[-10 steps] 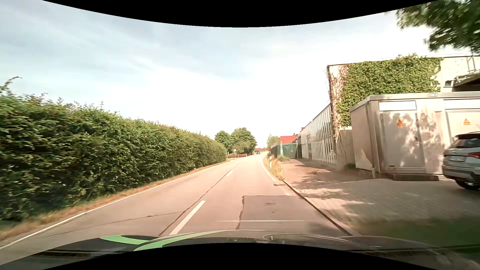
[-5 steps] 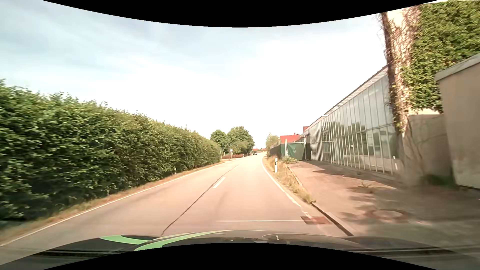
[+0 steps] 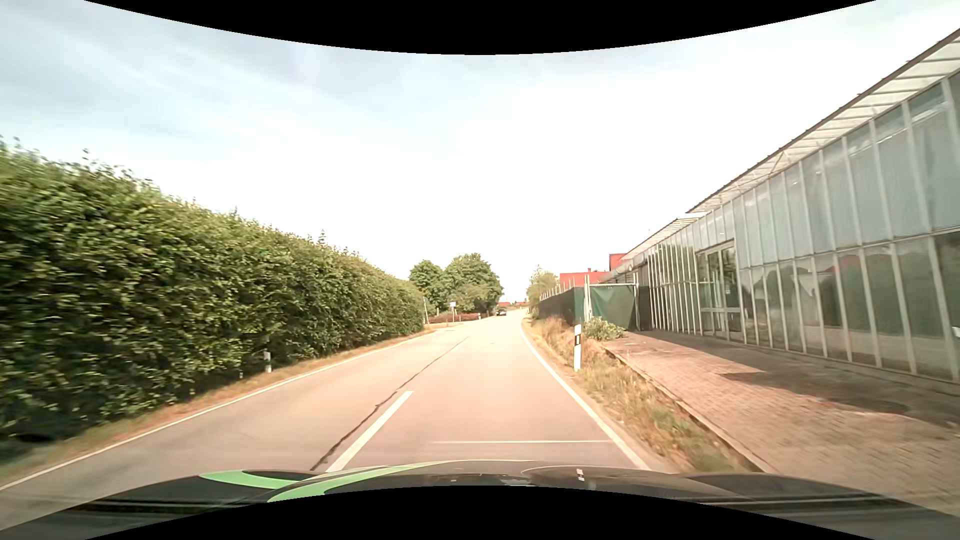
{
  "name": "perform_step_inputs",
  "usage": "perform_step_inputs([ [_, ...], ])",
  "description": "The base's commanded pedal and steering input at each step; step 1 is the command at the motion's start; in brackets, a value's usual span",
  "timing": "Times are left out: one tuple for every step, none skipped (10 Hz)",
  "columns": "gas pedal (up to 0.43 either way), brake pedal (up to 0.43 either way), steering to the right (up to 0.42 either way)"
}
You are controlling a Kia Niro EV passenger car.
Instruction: Follow the waypoints while adhering to traffic rules and regulations
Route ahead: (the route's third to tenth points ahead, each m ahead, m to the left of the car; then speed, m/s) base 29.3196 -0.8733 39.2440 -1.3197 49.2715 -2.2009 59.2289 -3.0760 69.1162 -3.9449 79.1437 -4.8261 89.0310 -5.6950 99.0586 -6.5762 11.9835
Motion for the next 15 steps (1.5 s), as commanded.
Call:
perform_step_inputs([
  [0.319, 0.0, 0.016],
  [0.319, 0.0, 0.016],
  [0.319, 0.0, 0.016],
  [0.319, 0.0, 0.016],
  [0.319, 0.0, 0.013],
  [0.319, 0.0, 0.012],
  [0.319, 0.0, 0.012],
  [0.319, 0.0, 0.012],
  [0.319, 0.0, 0.011],
  [0.319, 0.0, 0.012],
  [0.319, 0.0, 0.012],
  [0.319, 0.0, 0.011],
  [0.319, 0.0, 0.011],
  [0.319, 0.0, 0.01],
  [0.319, 0.0, 0.008],
])
